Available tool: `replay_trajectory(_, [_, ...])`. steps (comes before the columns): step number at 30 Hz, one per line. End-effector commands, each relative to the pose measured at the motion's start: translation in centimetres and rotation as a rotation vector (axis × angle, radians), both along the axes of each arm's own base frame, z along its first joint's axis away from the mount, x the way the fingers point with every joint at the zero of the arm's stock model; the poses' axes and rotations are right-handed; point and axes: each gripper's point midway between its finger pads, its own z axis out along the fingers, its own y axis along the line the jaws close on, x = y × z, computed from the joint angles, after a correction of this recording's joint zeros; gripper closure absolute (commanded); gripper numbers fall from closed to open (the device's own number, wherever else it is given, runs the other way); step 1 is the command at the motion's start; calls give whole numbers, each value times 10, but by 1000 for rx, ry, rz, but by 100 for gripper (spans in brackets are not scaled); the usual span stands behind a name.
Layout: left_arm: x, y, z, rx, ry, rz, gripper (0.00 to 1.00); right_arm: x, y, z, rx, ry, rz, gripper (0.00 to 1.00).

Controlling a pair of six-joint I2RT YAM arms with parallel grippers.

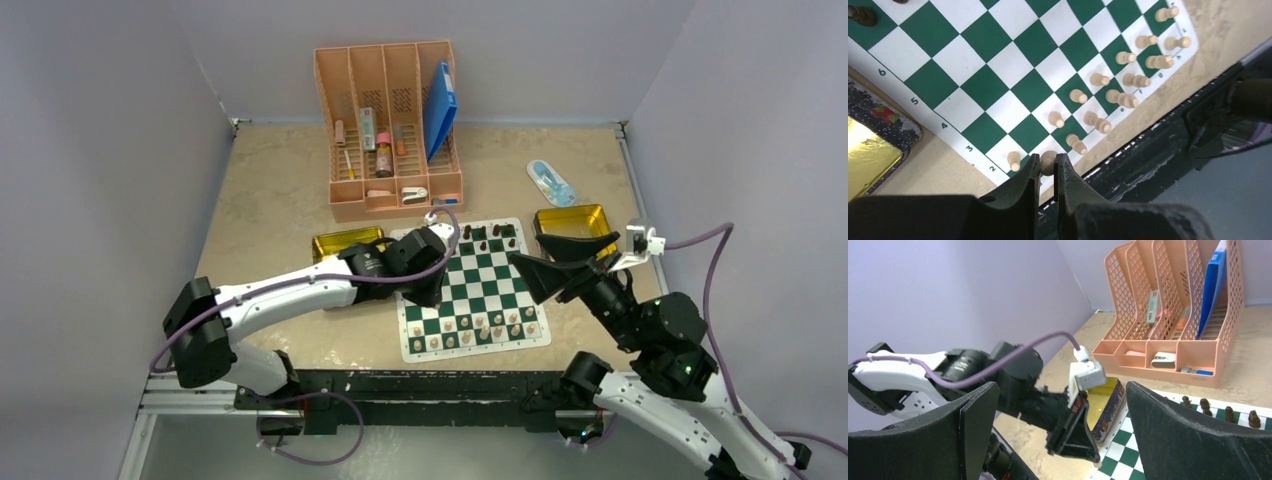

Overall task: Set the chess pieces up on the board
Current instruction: Place the chess piece on the chessboard.

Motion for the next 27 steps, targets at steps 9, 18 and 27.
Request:
replay_trajectory(9, [1,-8,-62,115,-1,49,100,-1,-38,14,95,-19,-126,1])
replay_trajectory(18, [-3,-10,-80,136,16,38,100,0,-42,12,92,-10,-146,1])
replay_trajectory(27, [-6,-7,-93,164,19,42,100,-1,-46,13,101,-9,-156,1])
